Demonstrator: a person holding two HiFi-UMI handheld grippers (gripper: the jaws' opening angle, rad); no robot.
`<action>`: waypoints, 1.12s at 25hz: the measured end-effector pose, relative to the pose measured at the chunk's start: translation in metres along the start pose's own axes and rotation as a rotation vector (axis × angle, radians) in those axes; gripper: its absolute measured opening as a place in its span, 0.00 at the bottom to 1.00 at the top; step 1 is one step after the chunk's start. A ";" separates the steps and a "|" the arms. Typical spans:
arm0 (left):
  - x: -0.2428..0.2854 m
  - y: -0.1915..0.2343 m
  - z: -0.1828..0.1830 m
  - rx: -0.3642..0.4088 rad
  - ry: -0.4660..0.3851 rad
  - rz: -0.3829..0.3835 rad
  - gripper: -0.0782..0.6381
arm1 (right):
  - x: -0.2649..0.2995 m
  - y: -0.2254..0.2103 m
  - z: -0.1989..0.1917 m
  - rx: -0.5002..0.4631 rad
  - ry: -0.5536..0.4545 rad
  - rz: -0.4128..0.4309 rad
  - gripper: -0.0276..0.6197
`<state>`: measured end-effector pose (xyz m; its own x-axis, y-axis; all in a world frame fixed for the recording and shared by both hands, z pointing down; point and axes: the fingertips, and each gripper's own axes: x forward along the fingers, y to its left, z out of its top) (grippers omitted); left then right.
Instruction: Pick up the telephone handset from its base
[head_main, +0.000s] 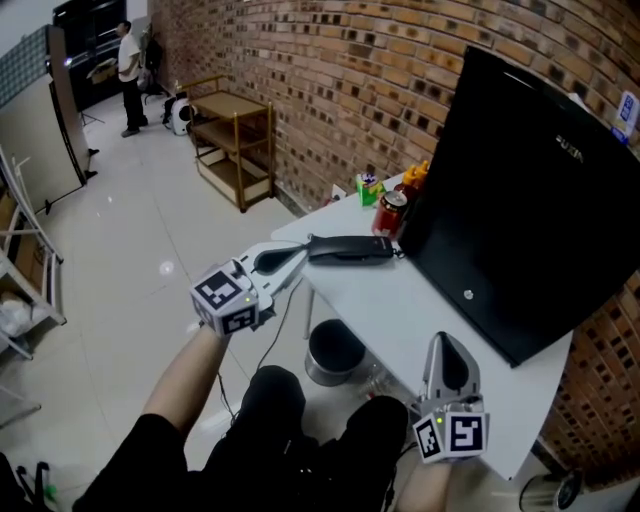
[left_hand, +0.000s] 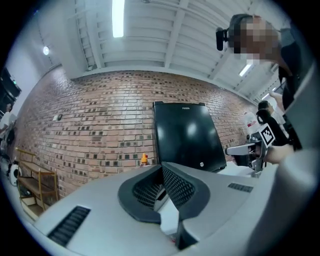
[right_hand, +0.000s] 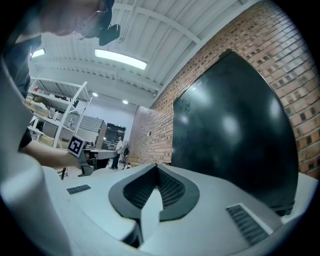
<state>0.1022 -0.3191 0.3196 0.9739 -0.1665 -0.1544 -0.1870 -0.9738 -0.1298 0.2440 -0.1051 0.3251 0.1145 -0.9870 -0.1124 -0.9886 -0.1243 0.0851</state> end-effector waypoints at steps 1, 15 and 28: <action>0.006 0.001 0.001 0.001 0.015 -0.015 0.11 | 0.000 -0.001 -0.001 -0.002 0.004 0.000 0.06; 0.091 0.014 -0.053 0.143 0.373 -0.294 0.50 | 0.015 -0.002 -0.015 -0.023 0.056 0.006 0.06; 0.130 0.001 -0.102 0.122 0.645 -0.494 0.56 | 0.016 0.003 -0.022 -0.039 0.087 0.013 0.06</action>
<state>0.2412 -0.3578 0.3989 0.8232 0.1843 0.5371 0.3065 -0.9405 -0.1470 0.2448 -0.1231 0.3453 0.1118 -0.9934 -0.0252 -0.9856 -0.1141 0.1245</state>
